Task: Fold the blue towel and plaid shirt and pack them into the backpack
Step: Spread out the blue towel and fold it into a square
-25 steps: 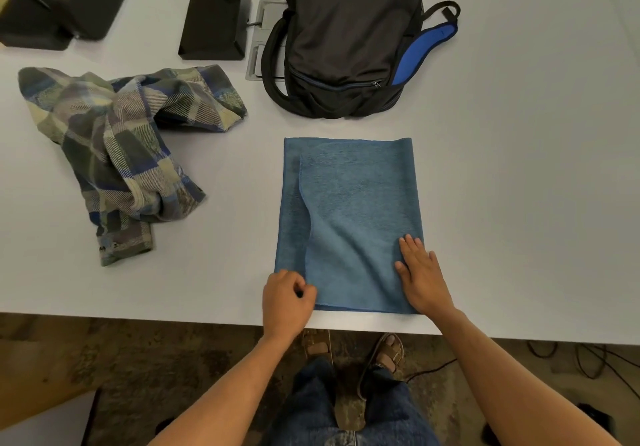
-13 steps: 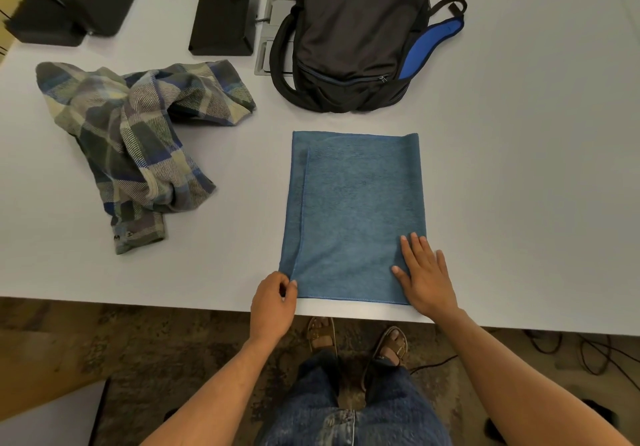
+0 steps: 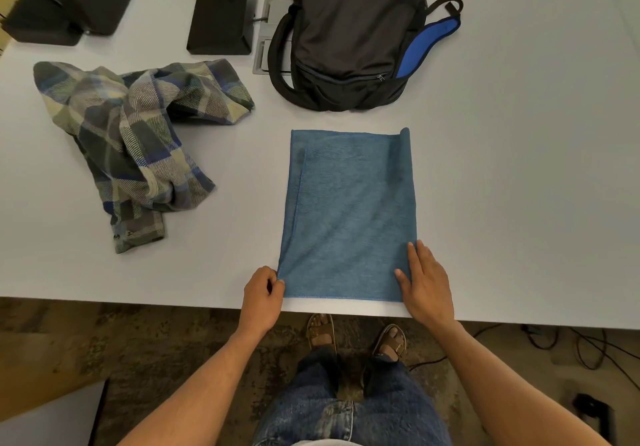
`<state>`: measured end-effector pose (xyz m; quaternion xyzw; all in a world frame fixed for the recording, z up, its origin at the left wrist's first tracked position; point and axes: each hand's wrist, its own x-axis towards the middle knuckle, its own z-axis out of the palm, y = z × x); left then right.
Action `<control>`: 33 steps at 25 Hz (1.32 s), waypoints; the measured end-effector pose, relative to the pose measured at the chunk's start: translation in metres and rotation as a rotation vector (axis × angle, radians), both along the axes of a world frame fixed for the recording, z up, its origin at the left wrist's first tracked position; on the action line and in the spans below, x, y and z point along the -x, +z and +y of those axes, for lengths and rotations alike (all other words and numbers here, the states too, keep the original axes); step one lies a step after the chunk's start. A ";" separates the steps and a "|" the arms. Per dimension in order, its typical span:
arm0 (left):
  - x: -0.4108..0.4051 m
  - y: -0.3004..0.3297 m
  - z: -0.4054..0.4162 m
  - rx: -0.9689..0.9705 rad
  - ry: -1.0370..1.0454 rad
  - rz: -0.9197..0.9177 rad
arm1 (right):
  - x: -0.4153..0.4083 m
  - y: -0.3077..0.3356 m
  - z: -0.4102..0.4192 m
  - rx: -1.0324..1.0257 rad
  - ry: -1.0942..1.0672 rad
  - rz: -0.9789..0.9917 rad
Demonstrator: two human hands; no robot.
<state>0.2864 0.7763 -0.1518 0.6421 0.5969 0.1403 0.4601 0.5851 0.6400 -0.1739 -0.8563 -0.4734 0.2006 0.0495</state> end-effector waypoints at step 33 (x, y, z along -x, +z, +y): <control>0.005 0.003 0.018 0.039 -0.006 0.063 | 0.008 -0.008 0.025 -0.114 -0.107 0.026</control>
